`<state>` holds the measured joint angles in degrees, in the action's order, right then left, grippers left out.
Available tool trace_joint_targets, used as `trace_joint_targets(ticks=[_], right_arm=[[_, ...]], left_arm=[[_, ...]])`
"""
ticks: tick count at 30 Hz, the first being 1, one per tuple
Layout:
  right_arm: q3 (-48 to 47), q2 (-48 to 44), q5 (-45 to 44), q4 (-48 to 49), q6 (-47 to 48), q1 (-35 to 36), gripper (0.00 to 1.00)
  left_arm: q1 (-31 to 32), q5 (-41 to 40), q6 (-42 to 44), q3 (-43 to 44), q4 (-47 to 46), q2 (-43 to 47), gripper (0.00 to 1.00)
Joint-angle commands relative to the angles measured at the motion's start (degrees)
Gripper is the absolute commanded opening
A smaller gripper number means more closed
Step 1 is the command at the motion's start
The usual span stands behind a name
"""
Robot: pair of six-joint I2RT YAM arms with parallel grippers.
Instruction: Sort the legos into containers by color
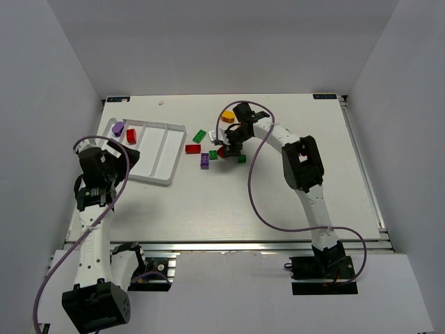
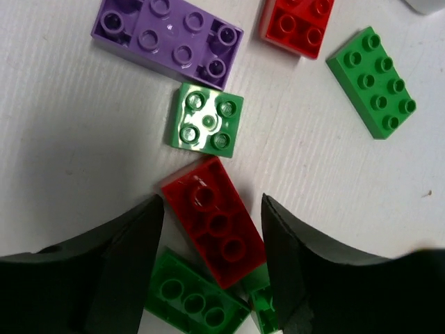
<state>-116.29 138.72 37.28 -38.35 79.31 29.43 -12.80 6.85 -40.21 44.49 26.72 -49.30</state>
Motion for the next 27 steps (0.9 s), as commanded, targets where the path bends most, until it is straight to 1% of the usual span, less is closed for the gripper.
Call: trace_joint_targets(ticks=[1,2,5,6,7,8,11,13,15,17,18,19,20,21,23,24,25,27], right_arm=[[-0.96,0.42,-1.07,-3.57,2.08,0.36,0.59],[-0.87,-0.19,-0.98,-3.66,2.17,0.36,0.52],[0.97,-2.21,-0.80,-3.84,3.22,0.28,0.44],[2.02,-2.74,-0.72,-3.84,3.48,0.28,0.38],[2.38,-3.27,-0.45,-3.93,3.75,0.28,0.36],[2.73,-4.41,-0.19,-4.10,3.84,0.28,0.32],[3.09,-7.13,1.57,-4.11,2.44,0.36,0.25],[3.35,-8.80,3.50,-2.79,0.16,0.36,0.22],[3.70,-11.27,4.81,1.59,-5.98,0.63,0.16],[3.61,-13.11,5.08,5.98,-12.74,0.98,0.03],[3.35,-13.47,6.39,8.88,-17.47,1.33,0.00],[3.09,-13.82,6.75,10.56,-20.22,1.77,0.00],[3.09,-14.26,6.50,12.92,-27.55,2.21,0.00],[3.09,-14.44,4.93,17.99,-31.37,3.60,0.00],[2.82,-14.26,4.30,21.98,-37.97,5.10,0.00],[2.74,-14.17,2.38,24.35,-45.66,6.94,0.00],[2.74,-14.00,0.53,29.16,-49.56,7.91,0.00],[1.86,-12.77,-1.93,32.97,-55.29,10.63,0.00]], left_arm=[[-0.12,0.88,-0.49,0.60,0.17,1.22,0.98],[-0.12,0.97,-0.49,0.60,0.17,1.40,0.98],[-0.12,1.32,-0.40,0.60,0.26,2.10,0.98],[-0.12,1.50,-0.40,0.60,0.26,2.19,0.98],[-0.12,1.58,-0.40,0.51,0.09,2.62,0.98],[-0.12,1.85,-0.31,0.51,0.09,2.80,0.98],[-0.12,1.76,-0.05,1.04,0.26,4.03,0.98],[-0.12,1.67,0.30,1.56,0.53,5.00,0.98],[-0.04,1.24,0.83,2.44,0.61,6.49,0.98],[-0.12,0.80,1.27,3.06,1.05,7.37,0.98],[-0.04,0.45,1.53,3.67,1.14,8.07,0.98],[-0.12,0.18,1.71,3.94,1.66,8.51,0.98],[-0.12,0.09,1.80,4.72,2.02,8.78,0.98],[-0.12,-0.26,2.15,5.08,2.54,9.22,0.98],[-0.12,-0.70,2.50,5.95,3.16,9.74,0.98],[-0.12,-0.96,2.85,6.83,3.86,9.92,0.98],[-0.12,-1.31,3.03,7.36,4.13,10.36,0.98],[-0.12,-1.75,3.81,8.42,4.83,10.62,0.98]])
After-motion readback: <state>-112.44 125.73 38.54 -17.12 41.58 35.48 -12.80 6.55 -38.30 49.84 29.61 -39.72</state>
